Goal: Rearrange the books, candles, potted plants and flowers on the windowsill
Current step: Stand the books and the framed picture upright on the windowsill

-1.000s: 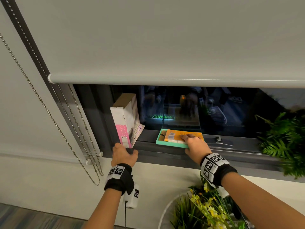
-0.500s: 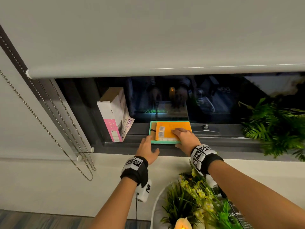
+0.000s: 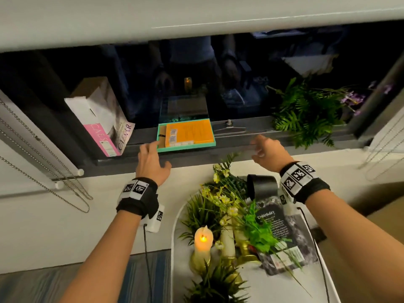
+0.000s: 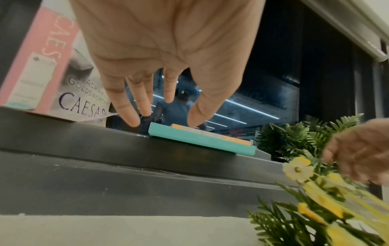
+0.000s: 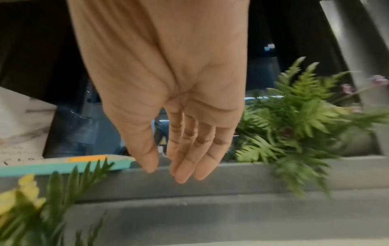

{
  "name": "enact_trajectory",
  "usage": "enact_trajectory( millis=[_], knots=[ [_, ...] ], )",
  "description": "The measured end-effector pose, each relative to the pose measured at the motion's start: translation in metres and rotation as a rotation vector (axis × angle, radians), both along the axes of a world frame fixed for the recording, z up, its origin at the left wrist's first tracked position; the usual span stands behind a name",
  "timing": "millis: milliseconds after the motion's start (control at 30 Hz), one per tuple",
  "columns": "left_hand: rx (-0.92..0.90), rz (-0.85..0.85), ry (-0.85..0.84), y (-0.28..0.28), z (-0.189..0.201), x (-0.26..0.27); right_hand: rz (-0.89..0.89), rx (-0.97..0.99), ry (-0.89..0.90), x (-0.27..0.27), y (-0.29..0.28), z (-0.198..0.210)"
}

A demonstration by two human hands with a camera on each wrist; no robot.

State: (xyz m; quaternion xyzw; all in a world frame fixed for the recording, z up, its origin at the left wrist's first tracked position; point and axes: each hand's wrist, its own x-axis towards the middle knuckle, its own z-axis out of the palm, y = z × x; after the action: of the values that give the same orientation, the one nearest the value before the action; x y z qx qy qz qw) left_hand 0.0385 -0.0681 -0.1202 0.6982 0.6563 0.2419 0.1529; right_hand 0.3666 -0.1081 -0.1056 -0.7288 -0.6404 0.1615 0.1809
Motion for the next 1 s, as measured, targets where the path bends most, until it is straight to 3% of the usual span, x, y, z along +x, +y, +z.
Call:
enact_trajectory(
  millis=[267, 400, 600, 833, 1000],
  knots=[
    [0.075, -0.062, 0.022, -0.031, 0.017, 0.027, -0.191, -0.361, -0.134, 0.049, -0.064, -0.072],
    [0.083, -0.169, 0.028, -0.040, 0.019, 0.047, -0.240, -0.499, -0.090, 0.053, -0.083, -0.105],
    [-0.070, -0.424, 0.155, -0.059, 0.005, 0.087, -0.375, -0.438, 0.037, 0.039, -0.090, -0.112],
    [-0.123, -0.404, 0.154, -0.053, -0.005, 0.091, -0.395, -0.405, 0.161, 0.044, -0.098, -0.114],
    [-0.134, -0.390, 0.159, -0.047, -0.005, 0.082, -0.321, -0.459, 0.110, 0.055, -0.100, -0.104]
  ],
)
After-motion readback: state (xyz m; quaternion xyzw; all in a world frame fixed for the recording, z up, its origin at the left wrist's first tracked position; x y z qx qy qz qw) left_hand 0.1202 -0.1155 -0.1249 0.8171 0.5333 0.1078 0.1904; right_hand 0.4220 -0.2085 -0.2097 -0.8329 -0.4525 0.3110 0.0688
